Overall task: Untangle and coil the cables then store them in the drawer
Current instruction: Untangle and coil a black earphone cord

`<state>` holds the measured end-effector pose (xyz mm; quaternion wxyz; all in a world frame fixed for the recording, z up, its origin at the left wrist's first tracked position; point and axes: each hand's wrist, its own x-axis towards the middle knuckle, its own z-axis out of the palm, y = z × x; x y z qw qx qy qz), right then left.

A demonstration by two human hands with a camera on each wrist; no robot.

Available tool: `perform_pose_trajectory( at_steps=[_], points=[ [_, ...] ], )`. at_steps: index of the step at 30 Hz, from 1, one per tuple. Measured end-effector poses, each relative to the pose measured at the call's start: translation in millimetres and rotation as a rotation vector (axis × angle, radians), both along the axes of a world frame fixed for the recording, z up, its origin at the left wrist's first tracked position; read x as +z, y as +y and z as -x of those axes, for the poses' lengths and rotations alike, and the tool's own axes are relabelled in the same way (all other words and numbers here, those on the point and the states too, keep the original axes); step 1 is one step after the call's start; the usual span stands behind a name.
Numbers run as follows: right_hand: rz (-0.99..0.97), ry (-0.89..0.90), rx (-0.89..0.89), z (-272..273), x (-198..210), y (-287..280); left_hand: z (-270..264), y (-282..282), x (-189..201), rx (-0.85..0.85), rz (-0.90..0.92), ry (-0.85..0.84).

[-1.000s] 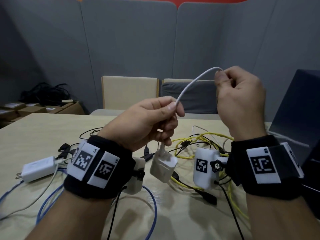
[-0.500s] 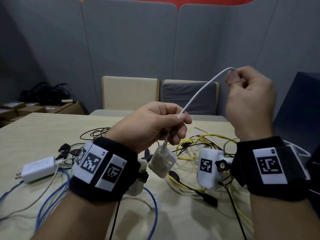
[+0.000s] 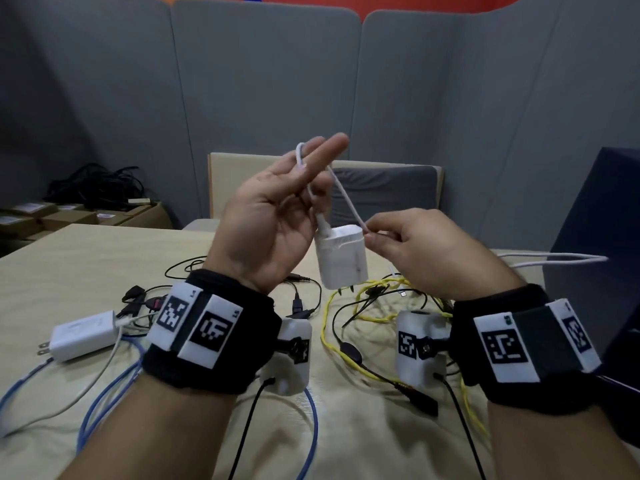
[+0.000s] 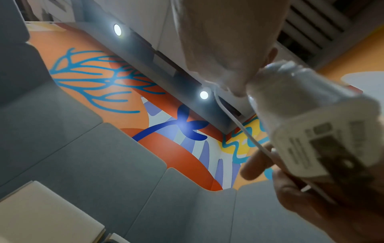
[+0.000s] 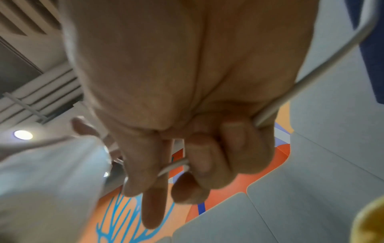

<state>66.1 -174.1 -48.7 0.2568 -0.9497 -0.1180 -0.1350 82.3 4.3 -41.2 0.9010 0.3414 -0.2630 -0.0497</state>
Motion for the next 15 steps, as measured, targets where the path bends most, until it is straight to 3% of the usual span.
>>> perform_pose_trajectory(
  at_steps=[12, 15],
  points=[
    [0.157, -0.012, 0.082, 23.9, 17.5, 16.7, -8.8, -11.9, -11.2, 0.258, -0.079, -0.018],
    [0.203, -0.001, 0.067, 24.9, 18.1, 18.5, -6.1, -17.1, -12.6, 0.348, -0.18, -0.044]
  ],
)
